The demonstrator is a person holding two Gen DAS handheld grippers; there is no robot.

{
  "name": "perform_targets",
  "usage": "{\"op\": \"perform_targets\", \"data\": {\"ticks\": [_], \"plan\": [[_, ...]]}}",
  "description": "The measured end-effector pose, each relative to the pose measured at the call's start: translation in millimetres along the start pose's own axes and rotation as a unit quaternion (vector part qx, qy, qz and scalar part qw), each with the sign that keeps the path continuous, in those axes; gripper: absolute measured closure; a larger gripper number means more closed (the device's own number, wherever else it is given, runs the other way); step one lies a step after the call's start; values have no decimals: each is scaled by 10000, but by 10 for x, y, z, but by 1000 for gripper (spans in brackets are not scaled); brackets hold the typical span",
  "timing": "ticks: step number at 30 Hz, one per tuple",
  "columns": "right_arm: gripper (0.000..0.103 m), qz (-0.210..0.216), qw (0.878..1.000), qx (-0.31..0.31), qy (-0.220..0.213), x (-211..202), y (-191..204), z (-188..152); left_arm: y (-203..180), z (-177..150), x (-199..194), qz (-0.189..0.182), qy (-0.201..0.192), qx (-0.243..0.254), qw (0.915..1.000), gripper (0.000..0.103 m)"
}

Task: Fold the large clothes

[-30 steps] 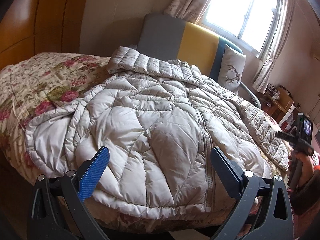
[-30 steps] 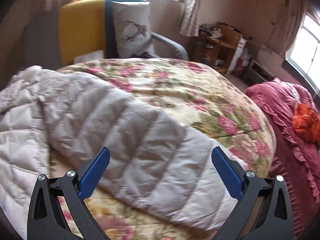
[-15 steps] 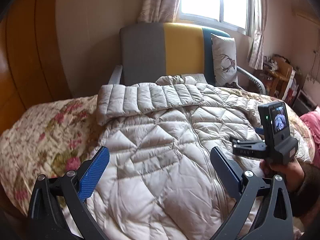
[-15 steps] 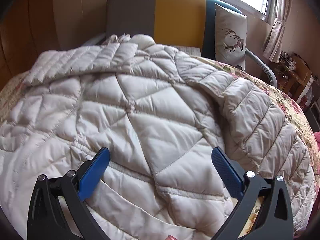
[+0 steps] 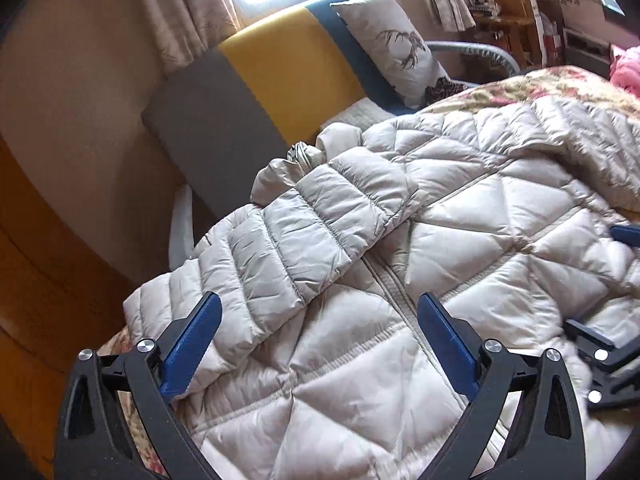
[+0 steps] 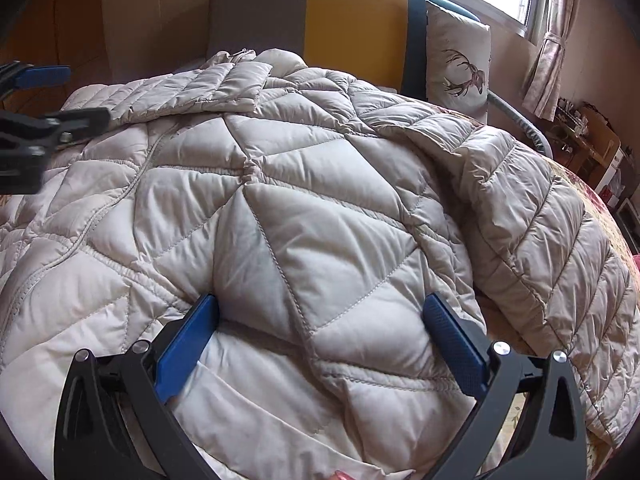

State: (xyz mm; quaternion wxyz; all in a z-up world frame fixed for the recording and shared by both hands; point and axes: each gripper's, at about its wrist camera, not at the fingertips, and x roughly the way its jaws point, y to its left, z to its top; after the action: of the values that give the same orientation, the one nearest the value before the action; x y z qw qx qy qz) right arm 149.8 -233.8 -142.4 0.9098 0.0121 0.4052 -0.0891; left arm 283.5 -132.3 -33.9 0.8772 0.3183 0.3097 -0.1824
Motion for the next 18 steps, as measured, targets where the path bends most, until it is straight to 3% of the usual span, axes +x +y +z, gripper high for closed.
{"op": "perform_targets", "data": {"ticks": [5, 7, 9, 10, 12, 15, 18], "plan": [[2, 15, 10000, 24, -9, 1, -8, -6, 4, 52, 518, 81, 361, -137, 9992, 31], [2, 15, 10000, 27, -9, 8, -8, 5, 81, 61, 643, -12, 382, -421, 9984, 50], [2, 23, 10000, 32, -13, 17, -9, 12, 179, 53, 693, -113, 385, -727, 9965, 84], [2, 31, 10000, 41, -12, 20, -13, 12, 234, 46, 685, -114, 347, -864, 9956, 91], [2, 42, 10000, 51, -10, 24, -12, 13, 399, 23, 585, -168, 103, -1227, 9922, 97], [2, 44, 10000, 55, -11, 26, -13, 16, 743, -48, 385, -31, -281, -1645, 9860, 97], [2, 46, 10000, 55, -13, 26, -15, 16, 1236, -235, 193, 213, -517, -2276, 9721, 97]]}}
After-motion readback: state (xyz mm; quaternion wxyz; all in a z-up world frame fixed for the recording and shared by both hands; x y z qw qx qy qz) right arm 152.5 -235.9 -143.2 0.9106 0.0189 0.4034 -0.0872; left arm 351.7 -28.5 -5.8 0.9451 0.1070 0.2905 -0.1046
